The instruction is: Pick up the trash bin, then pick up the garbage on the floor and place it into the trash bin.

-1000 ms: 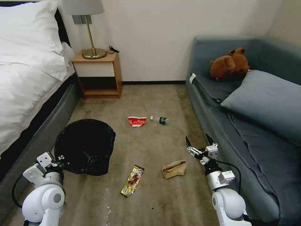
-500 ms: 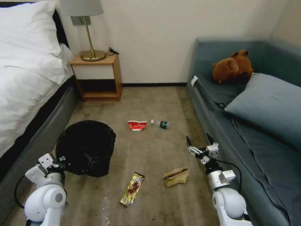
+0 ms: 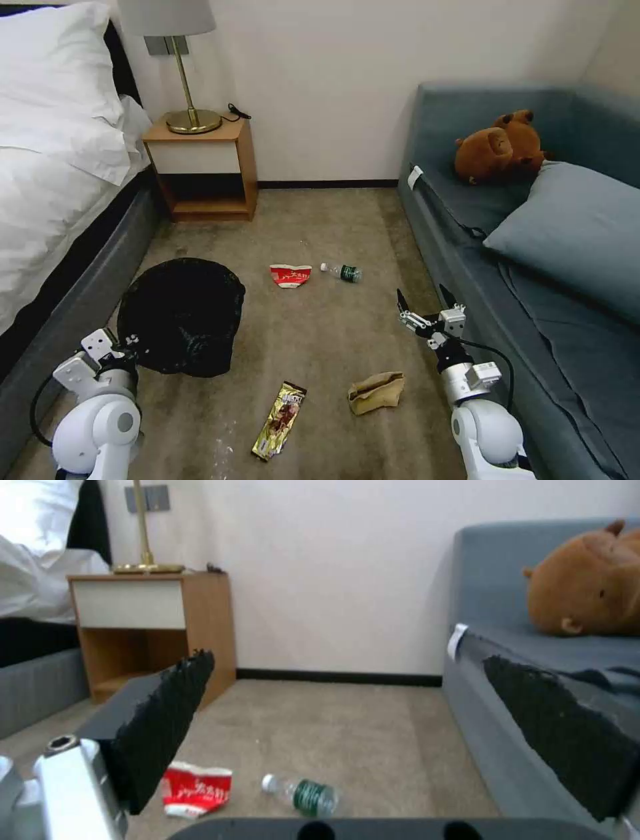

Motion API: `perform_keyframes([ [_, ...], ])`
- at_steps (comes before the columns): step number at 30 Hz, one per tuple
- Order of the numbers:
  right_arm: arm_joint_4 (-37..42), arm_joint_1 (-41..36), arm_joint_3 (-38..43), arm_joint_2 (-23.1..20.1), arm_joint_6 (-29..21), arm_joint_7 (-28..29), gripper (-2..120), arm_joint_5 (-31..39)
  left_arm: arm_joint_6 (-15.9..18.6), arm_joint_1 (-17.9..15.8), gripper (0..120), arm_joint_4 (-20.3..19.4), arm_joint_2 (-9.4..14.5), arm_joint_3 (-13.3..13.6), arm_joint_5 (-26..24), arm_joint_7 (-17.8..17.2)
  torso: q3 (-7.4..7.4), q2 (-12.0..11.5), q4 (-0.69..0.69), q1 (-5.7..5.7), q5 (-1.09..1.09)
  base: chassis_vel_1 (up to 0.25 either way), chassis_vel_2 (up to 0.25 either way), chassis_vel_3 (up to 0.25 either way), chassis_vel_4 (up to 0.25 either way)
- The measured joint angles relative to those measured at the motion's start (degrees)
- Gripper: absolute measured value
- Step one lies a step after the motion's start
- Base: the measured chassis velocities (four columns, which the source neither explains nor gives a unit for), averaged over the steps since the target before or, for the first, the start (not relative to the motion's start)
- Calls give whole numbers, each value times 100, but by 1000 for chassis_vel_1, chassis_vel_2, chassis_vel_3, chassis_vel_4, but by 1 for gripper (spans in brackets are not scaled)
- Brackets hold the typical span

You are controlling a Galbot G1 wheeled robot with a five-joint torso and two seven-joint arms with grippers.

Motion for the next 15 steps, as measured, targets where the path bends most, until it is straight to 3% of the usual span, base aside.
perform_keyframes([
  [11, -89, 129, 28, -176, 246, -184, 100, -372, -7, 48, 1, -60, -14, -86, -61, 9, 0, 0, 0, 0, 0, -16, 19, 10, -13],
  [15, -184, 349, 131, -438, 128, -646, 100, -795, -7, 90, 1, -78, -14, -96, -37, 12, 0, 0, 0, 0, 1, 0, 0, 0, 0],
])
